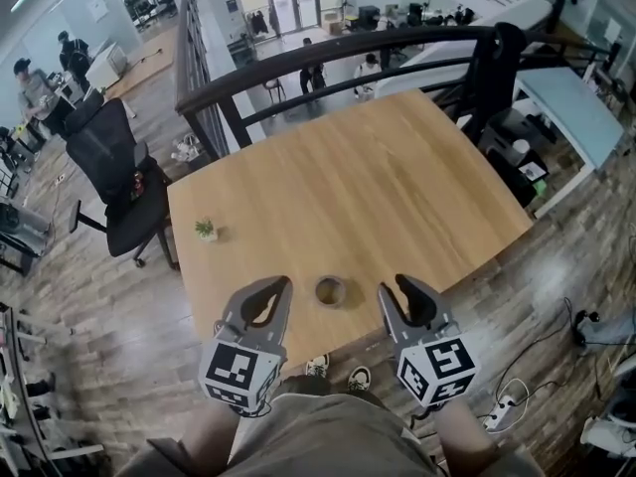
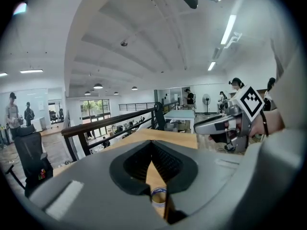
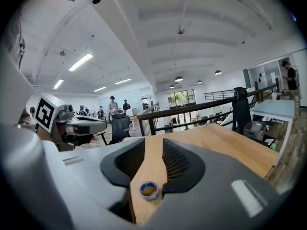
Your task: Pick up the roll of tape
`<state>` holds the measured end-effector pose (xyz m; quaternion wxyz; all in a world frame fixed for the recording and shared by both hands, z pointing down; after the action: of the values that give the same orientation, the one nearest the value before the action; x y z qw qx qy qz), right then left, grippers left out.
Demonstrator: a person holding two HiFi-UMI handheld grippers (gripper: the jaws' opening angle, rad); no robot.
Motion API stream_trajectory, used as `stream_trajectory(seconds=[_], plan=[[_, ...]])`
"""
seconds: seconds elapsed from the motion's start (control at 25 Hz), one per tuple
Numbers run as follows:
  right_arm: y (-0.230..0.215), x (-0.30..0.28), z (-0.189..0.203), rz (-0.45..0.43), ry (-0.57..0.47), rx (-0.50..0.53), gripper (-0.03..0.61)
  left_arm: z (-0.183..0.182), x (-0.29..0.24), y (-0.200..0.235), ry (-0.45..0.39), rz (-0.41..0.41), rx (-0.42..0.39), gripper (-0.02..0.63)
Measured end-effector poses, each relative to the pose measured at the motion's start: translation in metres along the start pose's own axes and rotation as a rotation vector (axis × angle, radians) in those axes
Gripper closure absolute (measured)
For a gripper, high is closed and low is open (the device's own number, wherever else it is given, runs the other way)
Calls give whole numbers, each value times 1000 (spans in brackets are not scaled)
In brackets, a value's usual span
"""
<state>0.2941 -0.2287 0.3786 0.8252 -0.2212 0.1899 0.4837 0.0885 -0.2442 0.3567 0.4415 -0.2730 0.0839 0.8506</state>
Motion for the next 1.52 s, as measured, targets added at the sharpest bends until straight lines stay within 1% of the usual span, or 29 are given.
stream_trajectory(seconds=[0.08,0.2,0.48,0.84,1.08,1.32,1.52], plan=[[-1,-11,3,-8,28,4,482,1,-5,2,8,-2,2,612],[0,-32,12,-20,71,6,482,12,-14,8,35,0,10,612],[0,-96,44,-18,212,31,481,50,-41,23,136,23,47,612],[-3,-165,101,-50,409,-42,480,101,-76,32,259,76,74,612],[-6,-199,137,-49,524,-59,480,131,-94,35,314,94,120,612],[-12,-227,163,-36,600,-83,482,161,-109,39,358,132,173,612],[-14,-244,183,-14,649,-93,482,174,-113,44,386,138,183,612]])
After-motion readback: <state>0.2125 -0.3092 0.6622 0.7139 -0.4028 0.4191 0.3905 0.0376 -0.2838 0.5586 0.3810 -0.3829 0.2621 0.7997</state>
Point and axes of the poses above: the fingertips, and each gripper's own axes: x backward along the fingers, y to its left, z out of its underside, the point moved 5 cm from there along x, backward along the fingers, and after that the axes turned 15 degrees about y, right-handed, at the moved point
